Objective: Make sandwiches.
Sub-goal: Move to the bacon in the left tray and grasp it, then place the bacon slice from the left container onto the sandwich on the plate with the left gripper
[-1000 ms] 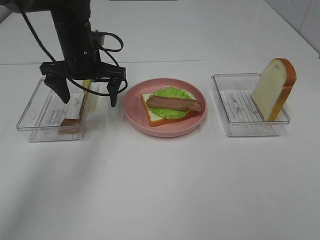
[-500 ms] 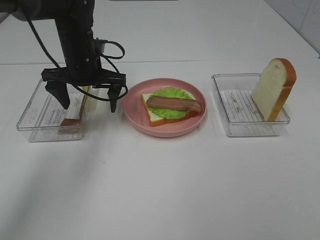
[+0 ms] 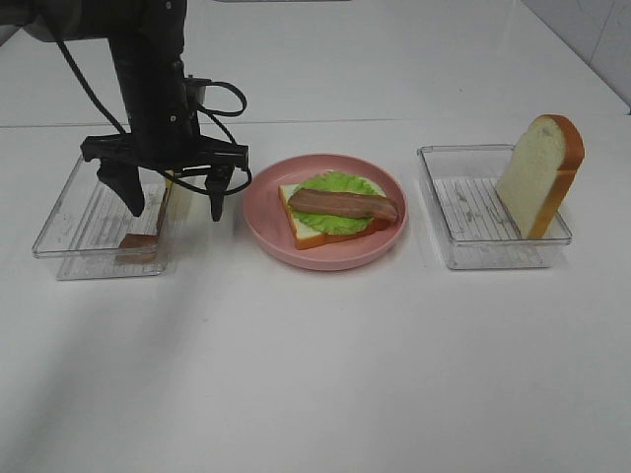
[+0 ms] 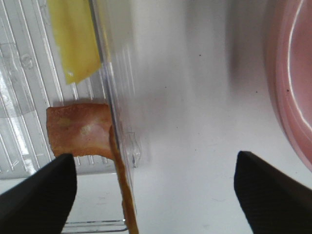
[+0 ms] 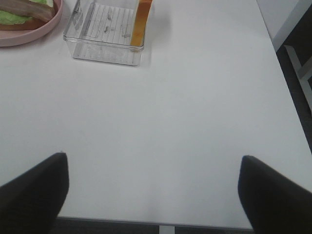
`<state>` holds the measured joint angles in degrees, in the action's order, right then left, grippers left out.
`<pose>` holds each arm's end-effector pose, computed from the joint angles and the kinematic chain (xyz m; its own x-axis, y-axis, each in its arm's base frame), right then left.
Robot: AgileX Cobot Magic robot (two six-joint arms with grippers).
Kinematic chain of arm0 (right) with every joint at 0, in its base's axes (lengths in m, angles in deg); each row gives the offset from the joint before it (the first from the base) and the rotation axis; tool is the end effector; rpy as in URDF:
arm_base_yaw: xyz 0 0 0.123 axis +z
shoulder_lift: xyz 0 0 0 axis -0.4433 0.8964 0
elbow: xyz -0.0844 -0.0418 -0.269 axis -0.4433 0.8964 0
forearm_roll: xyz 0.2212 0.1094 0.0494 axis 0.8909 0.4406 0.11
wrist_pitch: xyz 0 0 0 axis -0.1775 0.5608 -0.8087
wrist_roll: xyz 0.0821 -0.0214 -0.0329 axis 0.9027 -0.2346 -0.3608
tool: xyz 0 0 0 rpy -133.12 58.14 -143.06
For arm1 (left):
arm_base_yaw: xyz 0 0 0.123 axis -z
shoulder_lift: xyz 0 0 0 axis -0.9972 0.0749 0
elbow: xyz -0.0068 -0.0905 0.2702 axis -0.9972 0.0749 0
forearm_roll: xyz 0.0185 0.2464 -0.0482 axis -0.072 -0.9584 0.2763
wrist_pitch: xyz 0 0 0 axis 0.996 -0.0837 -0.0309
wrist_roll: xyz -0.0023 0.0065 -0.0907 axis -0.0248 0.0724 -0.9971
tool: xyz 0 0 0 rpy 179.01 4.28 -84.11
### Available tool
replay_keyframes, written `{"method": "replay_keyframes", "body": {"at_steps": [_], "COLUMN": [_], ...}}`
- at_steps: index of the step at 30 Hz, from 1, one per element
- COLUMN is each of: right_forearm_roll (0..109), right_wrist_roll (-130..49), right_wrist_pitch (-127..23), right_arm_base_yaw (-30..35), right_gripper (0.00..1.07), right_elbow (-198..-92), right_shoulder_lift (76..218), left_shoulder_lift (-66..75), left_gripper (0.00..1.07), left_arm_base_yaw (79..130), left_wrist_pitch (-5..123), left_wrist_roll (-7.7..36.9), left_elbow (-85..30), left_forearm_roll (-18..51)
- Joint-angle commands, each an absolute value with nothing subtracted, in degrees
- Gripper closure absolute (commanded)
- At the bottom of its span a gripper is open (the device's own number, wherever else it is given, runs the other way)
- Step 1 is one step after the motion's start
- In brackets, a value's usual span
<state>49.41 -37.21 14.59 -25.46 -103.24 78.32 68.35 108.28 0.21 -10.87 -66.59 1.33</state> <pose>-0.0024 -0.0072 0.2616 -0.5303 -0.0734 -0.8446 0.0169 0.9951 -0.0971 0.4315 -0.1785 0.1604 -0.9989 0.0186 -0.0433 0.0190 0.9998 -0.0080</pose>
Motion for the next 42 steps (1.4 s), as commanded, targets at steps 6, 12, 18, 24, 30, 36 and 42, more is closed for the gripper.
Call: {"method": "replay_keyframes", "body": {"at_steps": [6,12,18,24,30,36,42], "right_forearm_roll": [49.5,49.5,49.5,49.5,49.5,49.5,49.5], "right_wrist_roll": [-37.3,-37.3,-37.3,-37.3,-37.3,-37.3,-37.3], "right_wrist_pitch": [14.2,14.2,14.2,14.2,14.2,14.2,14.2], "right_arm_base_yaw": [-25.7,-25.7,-25.7,-25.7,-25.7,-25.7,-25.7], "right_gripper": [0.16,0.16,0.16,0.16,0.16,0.16,0.16], "right_elbow": [-103.1,-103.1,-103.1,-103.1,-103.1,-103.1,-103.1], "right_shoulder_lift": [76.7,76.7,76.7,76.7,76.7,76.7,76.7], "left_shoulder_lift": [68.6,68.6,68.5,68.0,66.1,62.7,60.1], "left_gripper": [0.79,1.07,1.07,1.07,1.07,1.07,1.07], "left_arm_base_yaw": [108.3,108.3,108.3,108.3,108.4,108.8,108.8], "left_wrist_pitch": [-2.8,-4.5,-5.5,-5.6,-5.6,-5.6,-5.5], "left_wrist_roll": [-13.8,-13.8,-14.0,-14.0,-13.9,-13.9,-13.4], "left_elbow": [-66.2,-66.2,-66.2,-66.2,-66.4,-66.4,-66.4], "left_forearm_roll": [0.5,-0.1,-0.3,-0.1,-0.1,1.8,3.4]}}
